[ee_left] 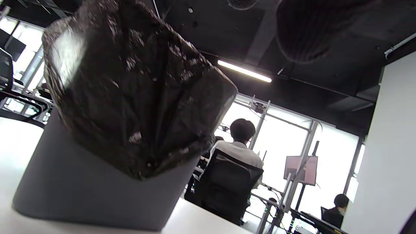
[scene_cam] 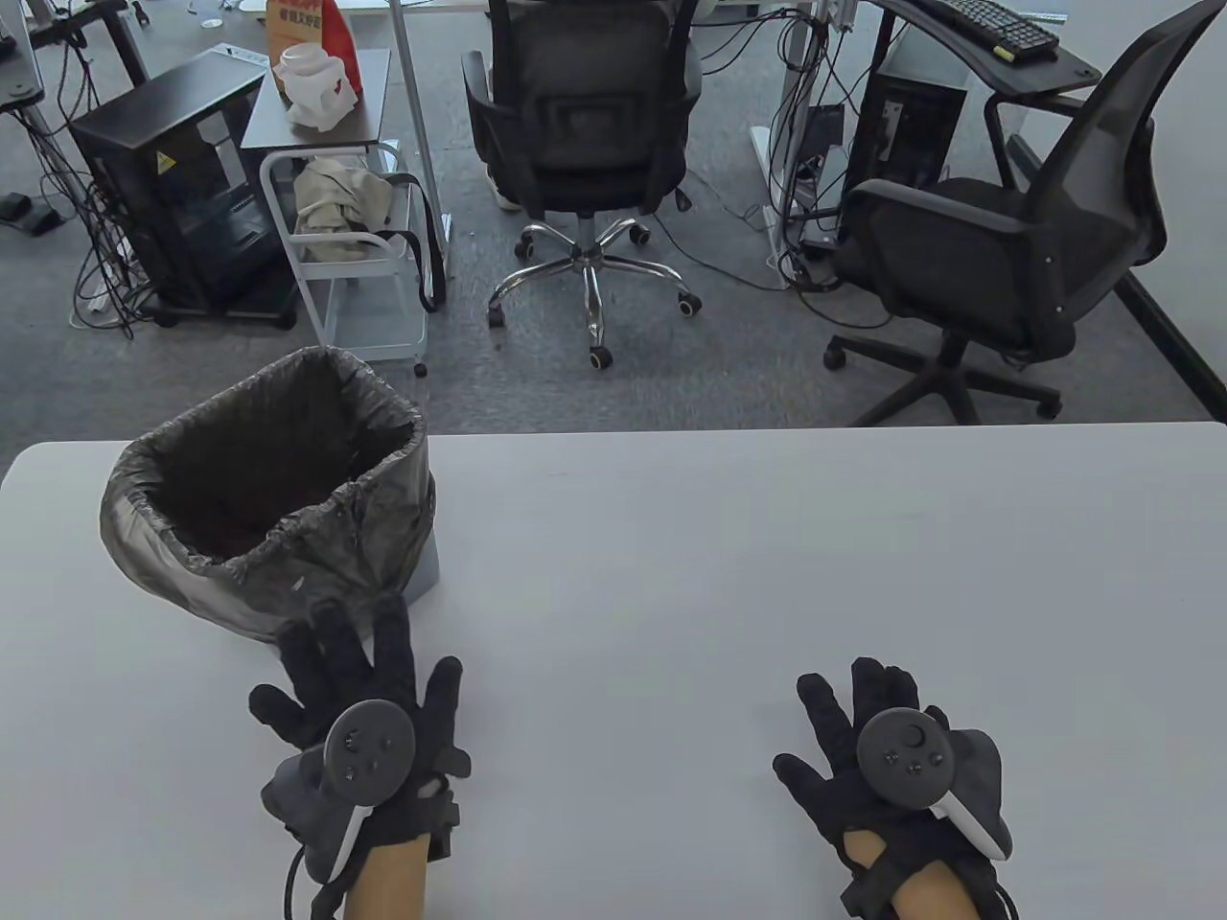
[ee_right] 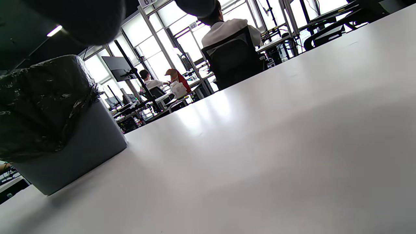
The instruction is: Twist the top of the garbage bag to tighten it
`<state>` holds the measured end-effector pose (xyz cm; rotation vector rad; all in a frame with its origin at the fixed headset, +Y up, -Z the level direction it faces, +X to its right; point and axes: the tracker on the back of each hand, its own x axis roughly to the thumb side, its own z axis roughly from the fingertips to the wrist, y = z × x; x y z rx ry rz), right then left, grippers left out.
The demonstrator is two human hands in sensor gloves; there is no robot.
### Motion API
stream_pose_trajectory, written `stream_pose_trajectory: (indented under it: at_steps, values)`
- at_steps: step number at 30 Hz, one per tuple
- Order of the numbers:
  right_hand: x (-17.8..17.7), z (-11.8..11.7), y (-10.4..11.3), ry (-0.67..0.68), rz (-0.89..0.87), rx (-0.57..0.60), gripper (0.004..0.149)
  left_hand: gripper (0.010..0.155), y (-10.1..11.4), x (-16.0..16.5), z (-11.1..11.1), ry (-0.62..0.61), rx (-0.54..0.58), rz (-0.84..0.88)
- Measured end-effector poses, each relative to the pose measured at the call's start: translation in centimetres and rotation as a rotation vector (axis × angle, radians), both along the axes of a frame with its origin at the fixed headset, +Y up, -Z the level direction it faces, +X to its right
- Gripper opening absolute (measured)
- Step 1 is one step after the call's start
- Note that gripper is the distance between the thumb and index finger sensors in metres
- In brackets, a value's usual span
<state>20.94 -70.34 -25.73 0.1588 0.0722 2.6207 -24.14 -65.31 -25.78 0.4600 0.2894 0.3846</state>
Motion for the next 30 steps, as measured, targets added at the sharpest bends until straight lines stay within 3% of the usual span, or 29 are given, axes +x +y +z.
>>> stream_pose_trajectory:
  at_steps: [10,20,26,30]
  values:
    - [0.4,-0.1,-0.1,-0.010,-0.020,-0.012,0.080,0.083,3.9,-5.3,-2.7,0.109,-0.111,0.042]
    - [1.0,-0.2,0.0,-0.031,-0.042,-0.015,0.080,0.084,3.1,-7.3,-5.7,0.122,-0.274,0.065]
    - [1.0,-0.2,0.0,-0.025,-0.040,-0.016,0.080,0.078,3.5,-7.8,-6.4,0.137,-0.226,0.083]
    - [0.9,-0.1,-0.1,-0.019,-0.046,-0.023,0.079,0.062,4.8,-7.8,-7.1,0.219,-0.208,-0.063]
